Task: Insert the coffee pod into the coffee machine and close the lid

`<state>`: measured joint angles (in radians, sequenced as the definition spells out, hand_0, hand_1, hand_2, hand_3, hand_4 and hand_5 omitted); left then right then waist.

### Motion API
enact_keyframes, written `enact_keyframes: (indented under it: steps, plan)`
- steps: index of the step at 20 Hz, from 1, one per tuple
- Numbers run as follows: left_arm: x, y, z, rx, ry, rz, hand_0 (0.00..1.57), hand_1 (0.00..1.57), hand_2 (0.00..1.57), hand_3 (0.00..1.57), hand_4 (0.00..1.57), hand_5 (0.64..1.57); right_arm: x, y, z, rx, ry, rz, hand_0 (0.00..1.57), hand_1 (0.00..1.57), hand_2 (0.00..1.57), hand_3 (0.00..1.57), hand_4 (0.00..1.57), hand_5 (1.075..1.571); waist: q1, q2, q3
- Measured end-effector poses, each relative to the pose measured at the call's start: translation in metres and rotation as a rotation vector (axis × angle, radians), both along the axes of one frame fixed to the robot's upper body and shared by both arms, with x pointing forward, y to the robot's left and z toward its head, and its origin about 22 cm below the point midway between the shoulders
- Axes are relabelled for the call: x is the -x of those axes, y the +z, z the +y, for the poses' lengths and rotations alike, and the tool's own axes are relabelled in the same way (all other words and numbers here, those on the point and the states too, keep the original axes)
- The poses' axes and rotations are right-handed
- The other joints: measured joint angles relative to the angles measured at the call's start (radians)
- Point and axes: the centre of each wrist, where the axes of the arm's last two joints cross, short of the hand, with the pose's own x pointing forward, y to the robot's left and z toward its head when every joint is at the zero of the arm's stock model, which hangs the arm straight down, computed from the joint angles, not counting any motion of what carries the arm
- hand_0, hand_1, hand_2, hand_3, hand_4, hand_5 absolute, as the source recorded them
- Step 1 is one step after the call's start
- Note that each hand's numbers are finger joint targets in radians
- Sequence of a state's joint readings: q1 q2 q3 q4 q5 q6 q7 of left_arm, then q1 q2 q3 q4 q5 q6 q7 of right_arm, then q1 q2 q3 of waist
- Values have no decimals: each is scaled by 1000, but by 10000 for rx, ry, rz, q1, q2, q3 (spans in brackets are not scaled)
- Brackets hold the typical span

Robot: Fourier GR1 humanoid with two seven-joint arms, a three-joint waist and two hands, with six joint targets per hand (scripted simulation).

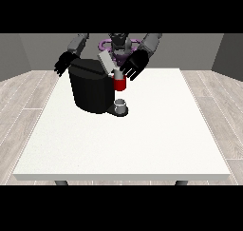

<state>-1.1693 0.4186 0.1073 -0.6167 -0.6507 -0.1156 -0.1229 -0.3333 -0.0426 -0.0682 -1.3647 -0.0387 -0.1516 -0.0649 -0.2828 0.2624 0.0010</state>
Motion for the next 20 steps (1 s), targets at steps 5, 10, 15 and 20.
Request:
enact_keyframes:
  steps: [5,10,15,20]
  plan:
    - [0,3,8,53,14,60,1196,1196,1240,1142,466,1571,1,4,2,14,53,-34,0,0,0,0,366,1571,-130,76,3]
    - [0,3,9,-60,-43,151,1152,1152,1178,1020,450,1571,3,0,-4,35,-91,-32,0,0,0,0,408,1571,-72,69,12]
    - [0,0,10,-258,60,120,1056,1056,1108,937,393,1571,6,0,0,49,76,-38,0,0,0,0,477,1571,-101,14,12]
    - [0,-3,1,-452,-79,138,1073,1073,1125,967,364,1571,4,-4,1,-19,-151,41,0,0,0,0,470,1571,104,-70,5]
